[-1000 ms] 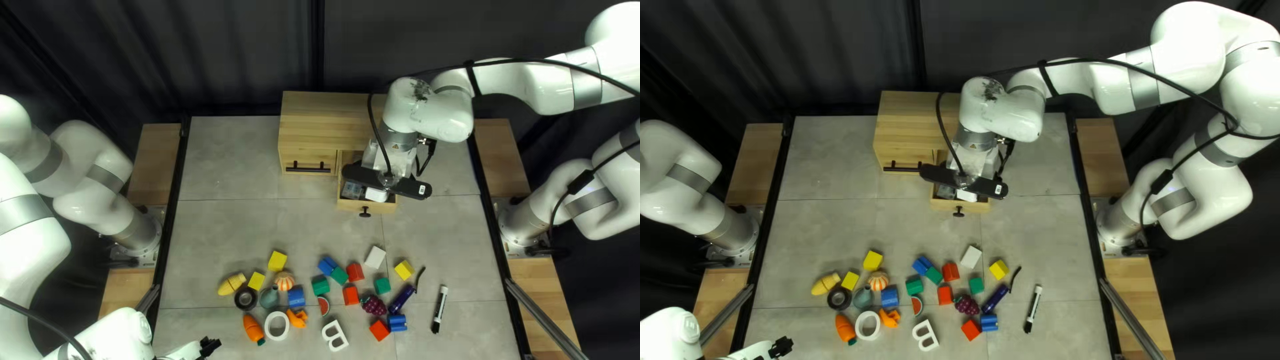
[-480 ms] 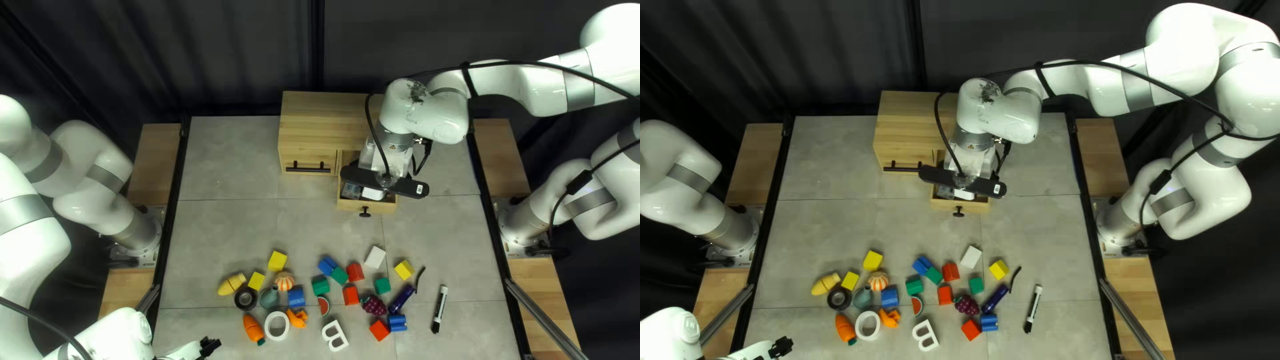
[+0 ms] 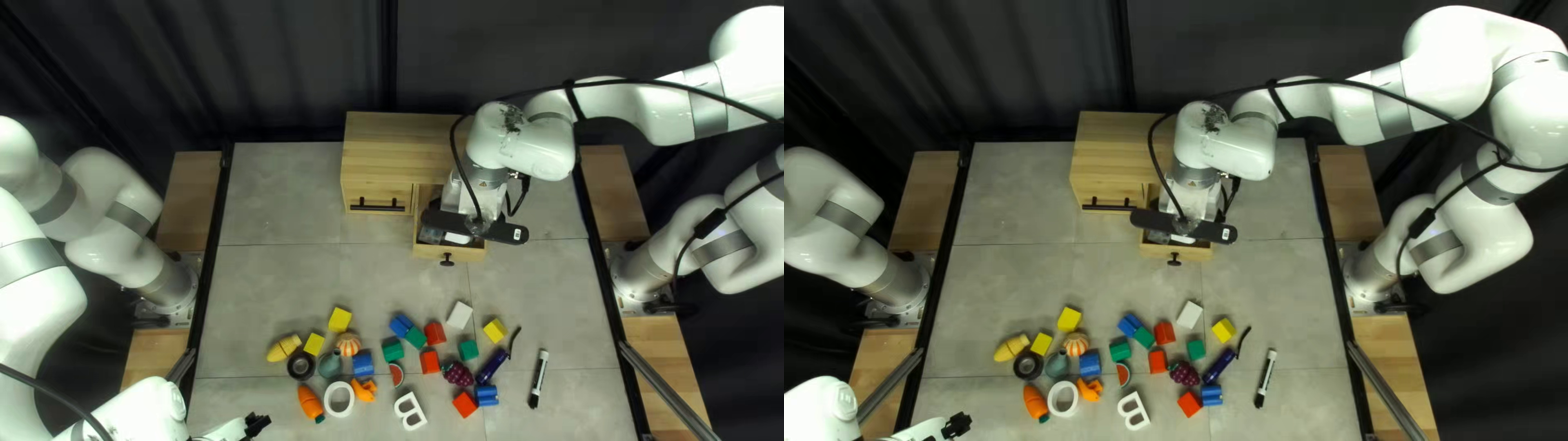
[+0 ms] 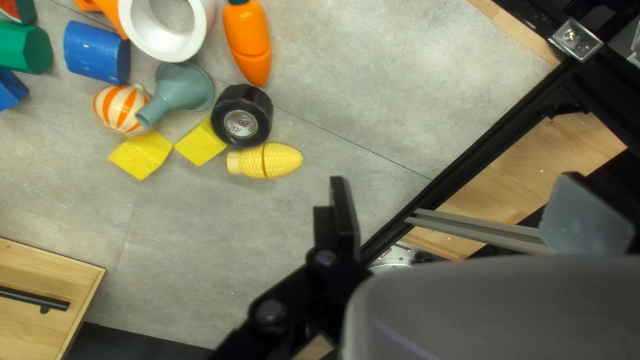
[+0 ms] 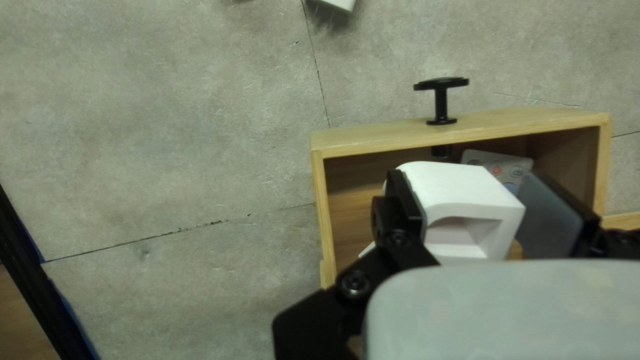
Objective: Open drawers and place objects into drawer and close
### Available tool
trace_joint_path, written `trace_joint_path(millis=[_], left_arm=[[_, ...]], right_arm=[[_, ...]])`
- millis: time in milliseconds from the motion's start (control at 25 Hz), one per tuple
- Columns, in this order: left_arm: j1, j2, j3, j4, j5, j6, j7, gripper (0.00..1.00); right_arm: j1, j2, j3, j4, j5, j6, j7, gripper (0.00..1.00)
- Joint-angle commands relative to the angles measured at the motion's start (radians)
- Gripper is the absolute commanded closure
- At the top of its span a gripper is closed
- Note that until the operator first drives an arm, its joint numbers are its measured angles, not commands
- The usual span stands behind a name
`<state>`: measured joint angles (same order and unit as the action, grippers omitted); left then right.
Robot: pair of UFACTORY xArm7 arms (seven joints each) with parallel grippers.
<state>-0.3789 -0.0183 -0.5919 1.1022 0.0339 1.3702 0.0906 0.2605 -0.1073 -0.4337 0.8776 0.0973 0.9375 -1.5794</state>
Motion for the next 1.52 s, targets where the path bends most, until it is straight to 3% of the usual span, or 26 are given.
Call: trace_joint_path(millis=[40, 1520], left_arm=[[0.0, 0.0, 0.0, 0.0, 0.0, 0.0, 0.0, 0.0], [0.0, 0.0, 0.0, 0.0, 0.0, 0.0, 0.0, 0.0]], right_arm=[[-0.001, 0.007, 0.004, 0.005, -0.016, 0.008, 0.023, 1.0], [-0.004, 0.036, 0.005, -0.008, -0.058, -0.017, 0.025, 1.0]])
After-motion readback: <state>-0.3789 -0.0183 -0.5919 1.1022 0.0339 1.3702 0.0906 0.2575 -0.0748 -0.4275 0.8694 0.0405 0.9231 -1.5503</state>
